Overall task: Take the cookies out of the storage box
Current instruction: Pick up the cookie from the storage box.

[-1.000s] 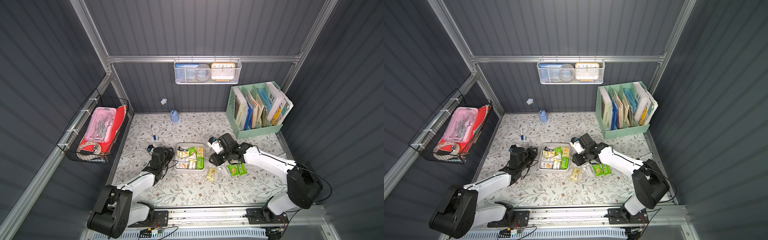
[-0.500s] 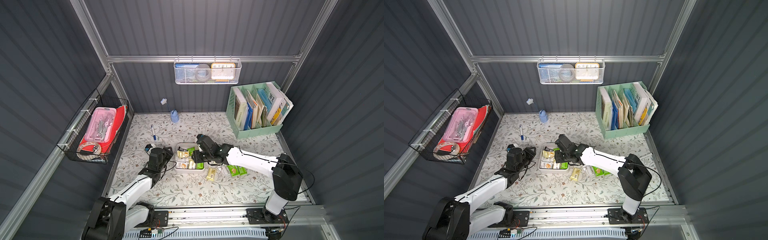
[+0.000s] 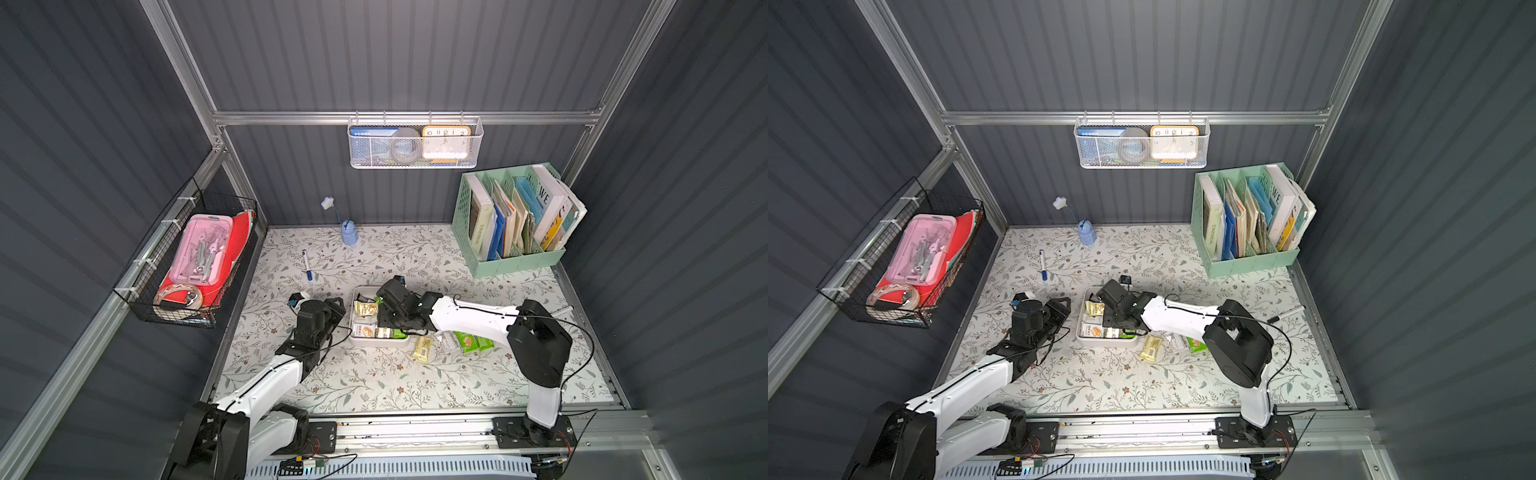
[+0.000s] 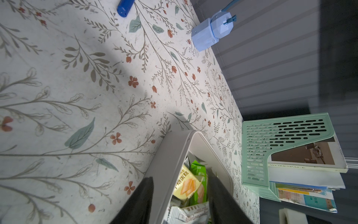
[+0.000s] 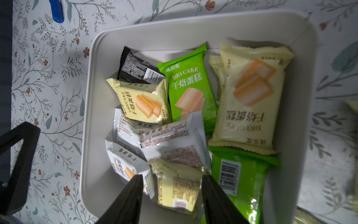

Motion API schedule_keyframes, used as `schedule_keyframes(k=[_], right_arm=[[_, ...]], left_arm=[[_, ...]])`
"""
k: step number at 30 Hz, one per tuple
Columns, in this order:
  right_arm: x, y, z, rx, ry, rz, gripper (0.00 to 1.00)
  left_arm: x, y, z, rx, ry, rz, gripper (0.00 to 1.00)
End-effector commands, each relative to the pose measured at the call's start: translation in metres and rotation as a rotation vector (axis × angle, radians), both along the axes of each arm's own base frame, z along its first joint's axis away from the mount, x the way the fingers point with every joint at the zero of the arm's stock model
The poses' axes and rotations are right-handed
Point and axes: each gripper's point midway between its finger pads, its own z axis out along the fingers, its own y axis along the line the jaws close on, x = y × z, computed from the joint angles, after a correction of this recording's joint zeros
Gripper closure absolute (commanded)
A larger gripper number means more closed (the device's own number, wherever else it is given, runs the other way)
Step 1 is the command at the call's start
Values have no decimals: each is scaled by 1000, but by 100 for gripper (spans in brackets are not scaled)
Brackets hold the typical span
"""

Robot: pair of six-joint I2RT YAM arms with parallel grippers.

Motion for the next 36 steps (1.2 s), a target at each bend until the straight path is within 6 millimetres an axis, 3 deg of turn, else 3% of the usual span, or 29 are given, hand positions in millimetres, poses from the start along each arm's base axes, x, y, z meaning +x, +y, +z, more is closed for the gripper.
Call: schedule_keyframes(k=[1,11,24,30,36], right_arm=[[3,-4,-6,-37,16,-70,45],[-10,-10,-18,-125,43,-115,42],[-9,2,-29,-126,53,-85,43],[-7,4,-36,-154,59,-82,46],[-5,5,-37,-163,47,-75,56]], left_arm=[[-3,2,-2,-10,0,8,49],[-3,1,-3,-16,-4,5,49],[-5,2,-3,-12,-3,9,49],[-3,2,-2,-8,-4,5,49],[-3,2,-1,-4,-3,5,49]])
